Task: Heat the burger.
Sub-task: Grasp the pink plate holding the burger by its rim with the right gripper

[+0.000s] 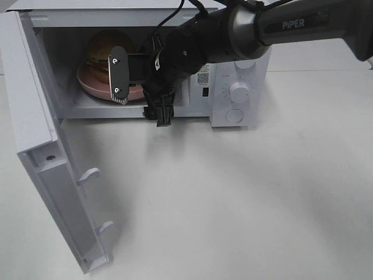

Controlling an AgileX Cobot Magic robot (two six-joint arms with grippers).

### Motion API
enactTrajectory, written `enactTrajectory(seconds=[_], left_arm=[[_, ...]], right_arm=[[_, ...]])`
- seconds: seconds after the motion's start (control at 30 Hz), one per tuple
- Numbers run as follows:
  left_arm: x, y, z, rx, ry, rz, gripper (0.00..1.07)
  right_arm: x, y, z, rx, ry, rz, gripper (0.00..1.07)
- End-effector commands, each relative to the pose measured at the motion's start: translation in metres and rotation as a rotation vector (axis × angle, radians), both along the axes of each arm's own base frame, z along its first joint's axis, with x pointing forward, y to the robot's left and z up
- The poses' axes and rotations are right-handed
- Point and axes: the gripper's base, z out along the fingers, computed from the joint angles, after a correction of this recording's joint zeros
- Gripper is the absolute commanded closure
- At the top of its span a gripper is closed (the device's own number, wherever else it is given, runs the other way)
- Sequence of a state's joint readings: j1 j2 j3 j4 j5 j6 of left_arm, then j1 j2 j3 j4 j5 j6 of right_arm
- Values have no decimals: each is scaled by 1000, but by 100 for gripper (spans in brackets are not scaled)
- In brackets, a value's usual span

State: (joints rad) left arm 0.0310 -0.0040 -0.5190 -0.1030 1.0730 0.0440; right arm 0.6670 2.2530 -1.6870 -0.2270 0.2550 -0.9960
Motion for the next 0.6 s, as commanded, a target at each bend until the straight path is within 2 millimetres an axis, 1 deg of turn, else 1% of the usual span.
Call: enactTrajectory(seconds=[0.03, 0.3, 0.33, 0.37, 0.43, 0.53, 0.6], left_arm=[[-2, 0, -1, 2, -20, 2, 7], [-2, 0, -1, 2, -20, 2, 7], [-2, 0, -1, 2, -20, 2, 7], [-2, 0, -1, 2, -20, 2, 7], [-2, 0, -1, 2, -20, 2, 7], [-2, 0, -1, 4, -20, 3, 7], [-2, 0, -1, 4, -20, 3, 7]], right_arm=[[7, 5, -7, 3, 13, -13, 21], [18, 13, -19, 13, 10, -18, 22], [18, 13, -19, 13, 10, -18, 22], [23, 10, -20, 19, 10, -32, 23], [24, 11, -20, 25, 11, -35, 23], [32, 9, -25, 29, 9, -48, 24], [33, 9, -26, 29, 9, -48, 24]])
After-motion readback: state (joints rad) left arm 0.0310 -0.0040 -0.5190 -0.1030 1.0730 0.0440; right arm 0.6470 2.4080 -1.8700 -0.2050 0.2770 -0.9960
